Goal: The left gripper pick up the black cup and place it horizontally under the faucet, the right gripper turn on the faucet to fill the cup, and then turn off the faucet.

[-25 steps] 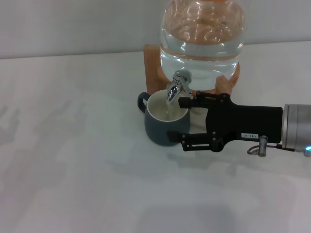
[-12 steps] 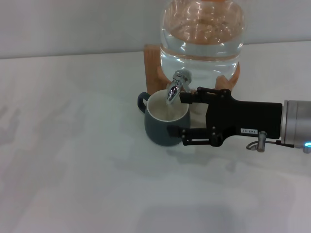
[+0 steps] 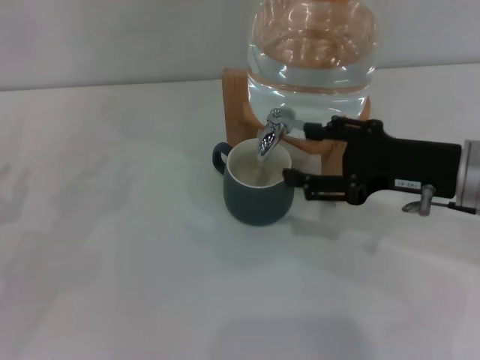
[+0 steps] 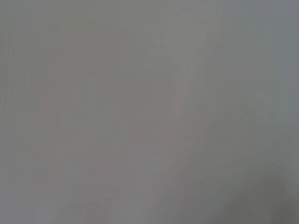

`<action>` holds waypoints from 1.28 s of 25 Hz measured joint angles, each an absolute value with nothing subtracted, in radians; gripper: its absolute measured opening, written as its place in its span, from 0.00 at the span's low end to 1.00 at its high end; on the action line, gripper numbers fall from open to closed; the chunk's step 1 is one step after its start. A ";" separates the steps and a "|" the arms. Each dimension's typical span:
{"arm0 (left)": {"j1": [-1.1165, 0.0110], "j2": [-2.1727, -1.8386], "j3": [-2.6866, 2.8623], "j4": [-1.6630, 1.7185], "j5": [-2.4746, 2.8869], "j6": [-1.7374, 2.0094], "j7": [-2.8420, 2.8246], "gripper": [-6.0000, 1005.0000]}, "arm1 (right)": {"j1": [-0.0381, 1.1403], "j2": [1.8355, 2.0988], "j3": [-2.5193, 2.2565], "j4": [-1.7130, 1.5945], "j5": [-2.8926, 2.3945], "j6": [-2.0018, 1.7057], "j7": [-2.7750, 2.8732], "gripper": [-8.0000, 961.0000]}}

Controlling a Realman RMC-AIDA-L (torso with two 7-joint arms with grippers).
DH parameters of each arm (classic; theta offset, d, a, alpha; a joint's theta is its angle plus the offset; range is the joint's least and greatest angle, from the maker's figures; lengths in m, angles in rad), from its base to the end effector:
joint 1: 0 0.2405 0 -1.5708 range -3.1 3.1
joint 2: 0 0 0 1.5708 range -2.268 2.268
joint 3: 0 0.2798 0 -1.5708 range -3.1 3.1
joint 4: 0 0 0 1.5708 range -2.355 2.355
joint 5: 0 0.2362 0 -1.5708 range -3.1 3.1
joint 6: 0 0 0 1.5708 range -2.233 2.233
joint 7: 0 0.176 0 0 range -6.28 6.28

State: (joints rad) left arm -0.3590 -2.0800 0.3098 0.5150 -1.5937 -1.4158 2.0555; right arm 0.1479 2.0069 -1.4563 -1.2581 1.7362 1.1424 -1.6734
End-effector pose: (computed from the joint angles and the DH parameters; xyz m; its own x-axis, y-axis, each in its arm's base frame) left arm -0.3758 0.3612 0.0578 0.5304 0.0308 0.8472 0.7783 -0.4136 -0.4723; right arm 0.2156 0.3541 -0.0182 0.8373 -0.0775 -0.5413 -0.3188 -0.8734 -0.3681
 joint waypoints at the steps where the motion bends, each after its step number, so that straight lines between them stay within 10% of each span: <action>1: -0.359 -2.080 0.310 0.515 -1.594 -1.416 2.056 0.34 | 0.148 2.006 -1.448 -1.258 1.736 1.145 -1.673 0.87; 32: -0.355 -2.080 0.323 0.515 -1.516 -1.435 2.068 0.34 | 0.174 2.003 -0.643 -0.966 1.700 1.332 -1.761 0.87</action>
State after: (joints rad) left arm -0.3547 -2.0801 0.3225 0.5147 -1.5160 -1.4345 2.0679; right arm 0.1744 2.0029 -0.6432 -0.9660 1.6996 1.3325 -1.7608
